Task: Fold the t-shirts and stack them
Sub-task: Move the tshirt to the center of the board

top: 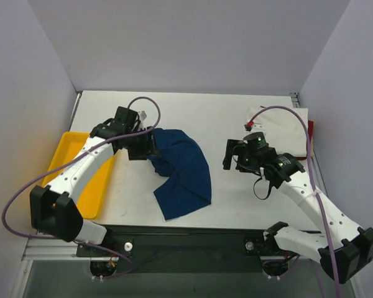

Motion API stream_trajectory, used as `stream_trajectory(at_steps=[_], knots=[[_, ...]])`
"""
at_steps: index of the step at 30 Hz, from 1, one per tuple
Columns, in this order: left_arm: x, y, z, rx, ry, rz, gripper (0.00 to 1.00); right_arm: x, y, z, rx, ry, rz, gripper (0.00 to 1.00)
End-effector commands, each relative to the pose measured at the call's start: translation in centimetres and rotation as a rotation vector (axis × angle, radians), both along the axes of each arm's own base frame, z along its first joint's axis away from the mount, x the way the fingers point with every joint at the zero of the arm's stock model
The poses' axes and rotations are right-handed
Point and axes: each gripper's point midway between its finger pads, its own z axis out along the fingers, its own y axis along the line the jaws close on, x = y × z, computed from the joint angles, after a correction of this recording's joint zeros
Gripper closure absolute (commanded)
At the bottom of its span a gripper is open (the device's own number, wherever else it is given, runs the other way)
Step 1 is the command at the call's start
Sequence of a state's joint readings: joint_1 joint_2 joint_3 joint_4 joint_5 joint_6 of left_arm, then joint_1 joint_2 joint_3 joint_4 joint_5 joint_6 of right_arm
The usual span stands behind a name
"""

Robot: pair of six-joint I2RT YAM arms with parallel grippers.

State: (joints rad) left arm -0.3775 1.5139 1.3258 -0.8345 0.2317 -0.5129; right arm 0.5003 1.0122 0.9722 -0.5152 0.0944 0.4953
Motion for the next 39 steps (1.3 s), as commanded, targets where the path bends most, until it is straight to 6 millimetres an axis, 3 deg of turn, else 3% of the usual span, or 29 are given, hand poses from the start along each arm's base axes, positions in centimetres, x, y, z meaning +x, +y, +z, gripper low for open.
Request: stream_trajectory(at_steps=[1,5,9,14,19,21,26,34,39], knots=[[-1.7,1.1,1.9,-0.031,-0.084,0.026,0.3,-0.3,3.0,-1.1,-0.014,0.057,0.131,0.05],[-5.5,1.8,-1.7,-0.049,-0.004,0.046,0.3,-1.6,7.6,-2.4,-0.078,0.096,0.312,0.07],[-7.9,2.5,-3.8,-0.063,0.053,0.063,0.3,-2.4,12.0,-4.1,-0.115,0.144,0.439,0.12],[-10.3,2.4,-5.4,-0.105,0.112,0.047,0.3,-2.5,15.2,-5.7,-0.158,0.173,0.538,0.2],[-12.0,3.6,-6.3,-0.052,0.156,0.042,0.3,-2.7,18.2,-8.2,-0.152,0.228,0.63,0.28],[-12.9,4.1,-6.5,-0.031,0.177,0.047,0.3,-2.9,19.0,-9.6,-0.163,0.262,0.666,0.33],[-14.2,5.1,-6.2,-0.01,0.175,0.064,0.3,-3.0,20.8,-10.8,-0.154,0.299,0.703,0.43],[-15.5,5.5,-6.2,-0.012,0.185,0.071,0.3,-2.1,21.0,-13.2,-0.21,0.327,0.686,0.47],[-15.9,5.7,-6.5,-0.003,0.206,0.078,0.3,-1.4,20.7,-14.5,-0.245,0.332,0.669,0.55]])
